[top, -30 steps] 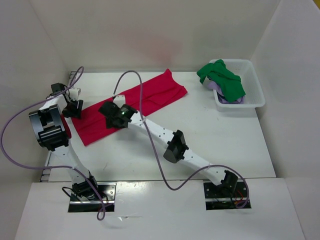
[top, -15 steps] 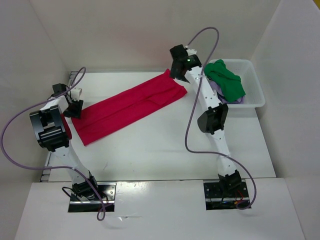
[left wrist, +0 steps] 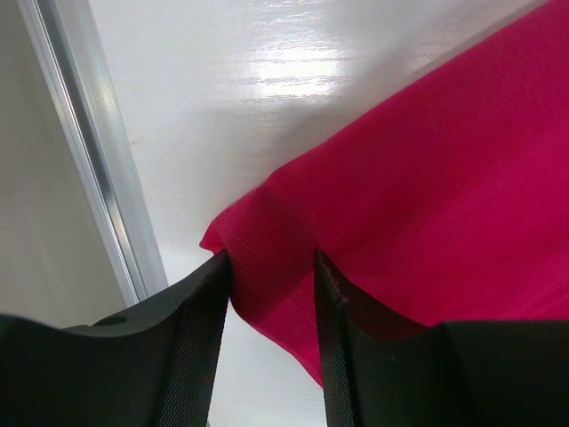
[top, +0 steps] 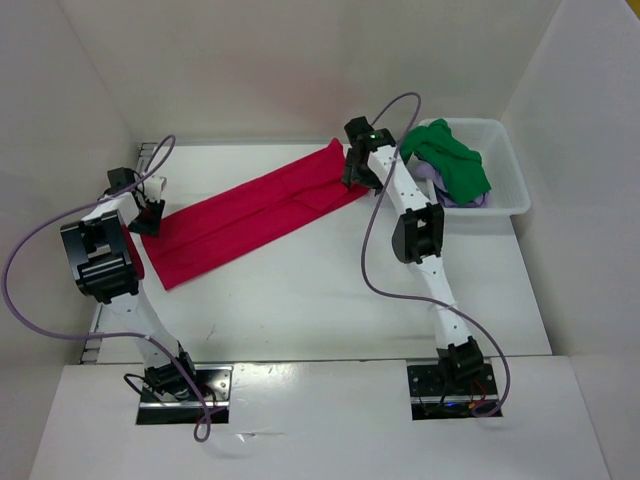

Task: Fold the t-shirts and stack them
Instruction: Rotate the tshirt 90 degrees

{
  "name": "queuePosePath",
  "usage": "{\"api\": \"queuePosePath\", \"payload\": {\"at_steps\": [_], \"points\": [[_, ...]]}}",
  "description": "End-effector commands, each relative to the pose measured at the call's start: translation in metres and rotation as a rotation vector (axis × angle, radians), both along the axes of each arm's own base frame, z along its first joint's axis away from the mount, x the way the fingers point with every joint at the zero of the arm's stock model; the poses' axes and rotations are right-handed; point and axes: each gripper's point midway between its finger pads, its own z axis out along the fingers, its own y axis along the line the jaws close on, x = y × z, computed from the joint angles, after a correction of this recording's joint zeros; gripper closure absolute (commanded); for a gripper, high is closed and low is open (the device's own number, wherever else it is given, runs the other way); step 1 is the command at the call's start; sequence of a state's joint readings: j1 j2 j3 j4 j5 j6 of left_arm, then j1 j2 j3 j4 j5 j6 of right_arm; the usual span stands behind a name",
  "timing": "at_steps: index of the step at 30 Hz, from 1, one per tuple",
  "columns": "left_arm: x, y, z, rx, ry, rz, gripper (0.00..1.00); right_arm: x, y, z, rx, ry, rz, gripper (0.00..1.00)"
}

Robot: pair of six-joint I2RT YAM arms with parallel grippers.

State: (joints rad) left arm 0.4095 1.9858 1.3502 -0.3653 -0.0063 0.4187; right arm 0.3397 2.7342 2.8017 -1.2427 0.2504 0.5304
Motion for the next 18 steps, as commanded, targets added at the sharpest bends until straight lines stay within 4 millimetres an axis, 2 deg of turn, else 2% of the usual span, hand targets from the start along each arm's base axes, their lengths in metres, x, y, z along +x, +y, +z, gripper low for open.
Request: {"api": "queuePosePath", "payload": {"at_steps": [1,2,4,6,7,8,9,10,11,14,15,16,17,18], "points": [[-0.05,-0.001,-0.052,-0.01,0.201,0.01,0.51,0.004,0.007,-0.016,0.026,0.012,0.016,0.18],[-0.047,-0.004,-0.049,-0.005,0.193,0.001,0.51,0.006,0.004,-0.014,0.044,0.008,0.012,0.21],[-0.051,-0.007,-0.049,-0.014,0.203,-0.013,0.51,0.004,0.006,-0.027,0.048,0.034,0.016,0.28],[-0.053,-0.012,-0.043,-0.01,0.204,-0.03,0.51,0.009,-0.001,-0.029,0.072,0.035,0.013,0.54],[-0.062,-0.017,-0.046,-0.024,0.224,-0.046,0.53,0.011,0.001,-0.035,0.081,0.035,0.016,0.66],[-0.066,-0.024,-0.047,-0.026,0.24,-0.068,0.53,0.013,-0.003,-0.037,0.094,0.039,0.021,0.86],[-0.07,-0.028,-0.047,-0.001,0.258,-0.088,0.53,0.021,-0.007,-0.032,0.103,0.009,0.012,0.95],[-0.078,-0.032,-0.047,0.023,0.272,-0.108,0.53,0.022,-0.007,-0.038,0.099,0.009,0.02,1.0],[-0.078,-0.039,-0.046,0.054,0.278,-0.148,0.53,0.031,-0.01,-0.03,0.109,-0.029,0.013,1.0],[-0.092,-0.048,-0.039,0.146,0.309,-0.255,0.53,0.048,-0.018,-0.028,0.12,-0.091,0.006,1.0],[-0.089,-0.059,-0.032,0.175,0.297,-0.309,0.53,0.05,-0.018,-0.031,0.121,-0.095,0.006,1.0],[-0.098,-0.067,-0.033,0.179,0.335,-0.372,0.54,0.055,-0.023,-0.032,0.13,-0.107,0.007,1.0],[-0.098,-0.077,-0.03,0.17,0.338,-0.414,0.54,0.058,-0.023,-0.033,0.128,-0.122,0.018,1.0],[-0.101,-0.097,-0.032,0.163,0.353,-0.473,0.54,0.059,-0.023,-0.039,0.123,-0.12,0.026,1.0]]}}
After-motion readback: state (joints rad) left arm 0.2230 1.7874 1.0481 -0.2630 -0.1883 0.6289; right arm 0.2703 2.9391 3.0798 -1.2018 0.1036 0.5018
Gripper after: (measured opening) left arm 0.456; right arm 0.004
